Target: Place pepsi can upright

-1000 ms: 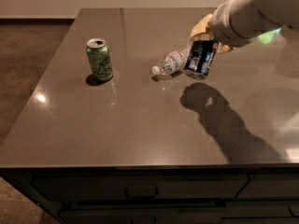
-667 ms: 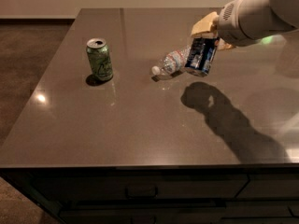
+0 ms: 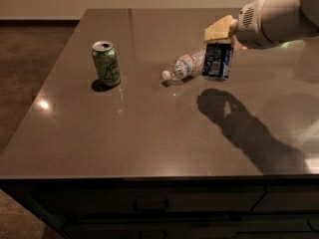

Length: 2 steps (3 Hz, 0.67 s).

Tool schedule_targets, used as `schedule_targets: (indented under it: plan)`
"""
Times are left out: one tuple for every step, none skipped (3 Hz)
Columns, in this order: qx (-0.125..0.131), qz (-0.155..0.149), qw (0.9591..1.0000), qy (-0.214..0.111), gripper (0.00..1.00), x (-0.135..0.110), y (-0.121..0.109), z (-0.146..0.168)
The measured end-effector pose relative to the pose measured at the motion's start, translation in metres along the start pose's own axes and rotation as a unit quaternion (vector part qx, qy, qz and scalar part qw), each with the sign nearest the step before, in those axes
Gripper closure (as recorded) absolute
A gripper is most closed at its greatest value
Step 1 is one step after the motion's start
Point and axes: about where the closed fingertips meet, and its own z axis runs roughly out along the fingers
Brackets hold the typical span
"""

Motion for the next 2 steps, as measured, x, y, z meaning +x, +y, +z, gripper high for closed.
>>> schedule_targets:
  plan:
    - [0.0,-0.001,1.0,0.0,1.0,0.0,-0.0004,0.0002]
    - [0.02,-0.004,0.9997,0.011,1.0,-0.0024,0.0058,-0.0004]
